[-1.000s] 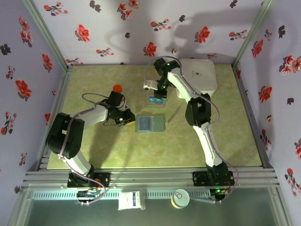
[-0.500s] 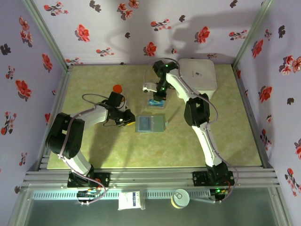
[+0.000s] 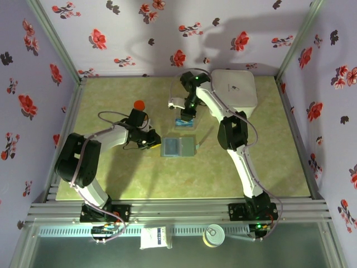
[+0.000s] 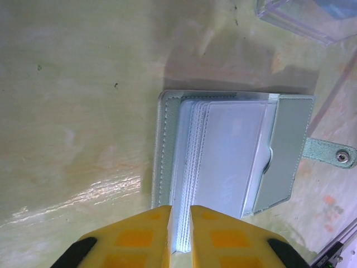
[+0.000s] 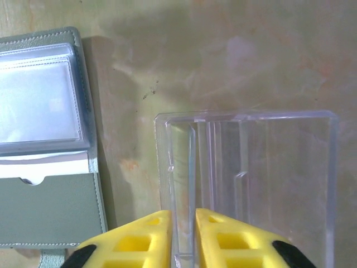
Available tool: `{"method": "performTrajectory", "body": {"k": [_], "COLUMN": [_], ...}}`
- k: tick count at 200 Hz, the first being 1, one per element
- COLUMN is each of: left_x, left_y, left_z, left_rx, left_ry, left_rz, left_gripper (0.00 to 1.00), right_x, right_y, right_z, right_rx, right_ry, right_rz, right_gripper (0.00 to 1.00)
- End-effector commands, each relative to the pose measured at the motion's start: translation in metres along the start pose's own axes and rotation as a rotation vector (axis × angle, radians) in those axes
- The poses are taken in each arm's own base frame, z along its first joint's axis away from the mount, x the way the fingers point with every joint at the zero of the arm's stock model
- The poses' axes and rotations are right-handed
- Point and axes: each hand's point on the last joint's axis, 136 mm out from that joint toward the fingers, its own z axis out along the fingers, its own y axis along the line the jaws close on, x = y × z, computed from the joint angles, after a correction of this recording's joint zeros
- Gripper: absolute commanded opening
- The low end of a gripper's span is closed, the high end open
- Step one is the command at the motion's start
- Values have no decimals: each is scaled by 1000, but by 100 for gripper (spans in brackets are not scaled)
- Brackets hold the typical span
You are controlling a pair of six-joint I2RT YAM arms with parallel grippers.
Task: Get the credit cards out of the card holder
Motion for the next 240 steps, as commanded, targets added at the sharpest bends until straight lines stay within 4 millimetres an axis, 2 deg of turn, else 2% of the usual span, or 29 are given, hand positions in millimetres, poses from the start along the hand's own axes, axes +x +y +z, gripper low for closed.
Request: {"method": "performTrajectory", "body": {"k": [1,36,71,92,142,177,202,240], "left_x": [3,1,-1,-1,1,1,0,-2], "left_y": [6,5,0,1,1,2,0,-3], "left_z": [5,8,7,7,8,8,8,5], "left_rx": [4,10,19,19,21,23,27,37], "left_ry": [18,23,20,22,28,29,28,17], "left_rz": [-31,-36,-29,-29,-34,-36,-35,-33], "left_gripper": [15,15,15,15,15,15,15,15], "right_x": [-2,-4,-9,-9,2,7,5,-12], "right_y": [-12,-30,-32,-33,-21,-10,-19,-38], "right_z": [-15,-31,-38,-33,0,12,5,-25], "right_rx": [53,151,182,192,125,73,126,273], "right_ry": [-28,-36,-52,-46,20,33,32,-27], "right_rz": [39,57,58,57,60,77,81,108], "right_gripper": [21,16,15,0,0,0,0,0]}}
